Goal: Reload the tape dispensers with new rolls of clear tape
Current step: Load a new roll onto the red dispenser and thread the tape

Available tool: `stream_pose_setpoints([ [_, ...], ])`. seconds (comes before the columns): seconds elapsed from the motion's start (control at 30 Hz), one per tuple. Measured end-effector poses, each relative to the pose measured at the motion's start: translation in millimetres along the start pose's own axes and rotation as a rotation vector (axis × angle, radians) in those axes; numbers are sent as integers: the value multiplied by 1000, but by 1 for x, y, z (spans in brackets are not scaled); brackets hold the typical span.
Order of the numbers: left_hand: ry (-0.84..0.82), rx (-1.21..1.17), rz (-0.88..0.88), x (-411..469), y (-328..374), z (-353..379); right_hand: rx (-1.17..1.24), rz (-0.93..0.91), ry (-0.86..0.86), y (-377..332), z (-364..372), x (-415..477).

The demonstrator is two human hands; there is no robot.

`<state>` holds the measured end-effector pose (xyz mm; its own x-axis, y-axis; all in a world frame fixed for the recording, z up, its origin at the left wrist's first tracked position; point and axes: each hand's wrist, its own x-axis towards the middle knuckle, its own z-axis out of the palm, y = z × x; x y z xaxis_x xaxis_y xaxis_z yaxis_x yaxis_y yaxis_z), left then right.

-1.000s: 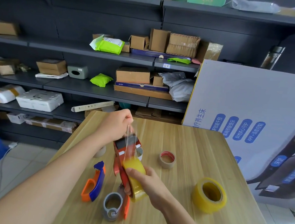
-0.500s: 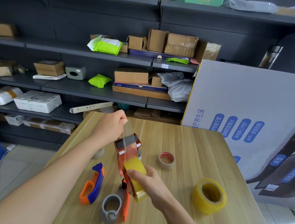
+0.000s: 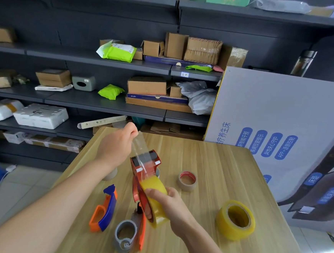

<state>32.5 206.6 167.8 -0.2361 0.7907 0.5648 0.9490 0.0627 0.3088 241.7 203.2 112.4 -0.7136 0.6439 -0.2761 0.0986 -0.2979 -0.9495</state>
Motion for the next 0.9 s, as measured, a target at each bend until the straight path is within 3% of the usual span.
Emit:
stream_pose_setpoints([
  [0.2, 34, 24, 49, -11, -12, 6, 9, 39, 21, 3, 1, 0],
  [0.4, -135, 16, -190, 0, -17, -2, 8, 35, -9, 0, 0, -6],
  [0.5, -197, -124, -316, 11, -14, -4, -40, 4, -36, 1, 2, -7],
  [0.67, -175, -313, -479, 16, -8, -4, -77, -64, -134, 4, 0, -8],
  [0.8, -48, -326, -583, 27, -24, -17, -100, -118, -77, 0, 0, -12],
  [0.9, -122, -406, -593, 38, -27, -28, -50, -172, -70, 4, 3, -15],
])
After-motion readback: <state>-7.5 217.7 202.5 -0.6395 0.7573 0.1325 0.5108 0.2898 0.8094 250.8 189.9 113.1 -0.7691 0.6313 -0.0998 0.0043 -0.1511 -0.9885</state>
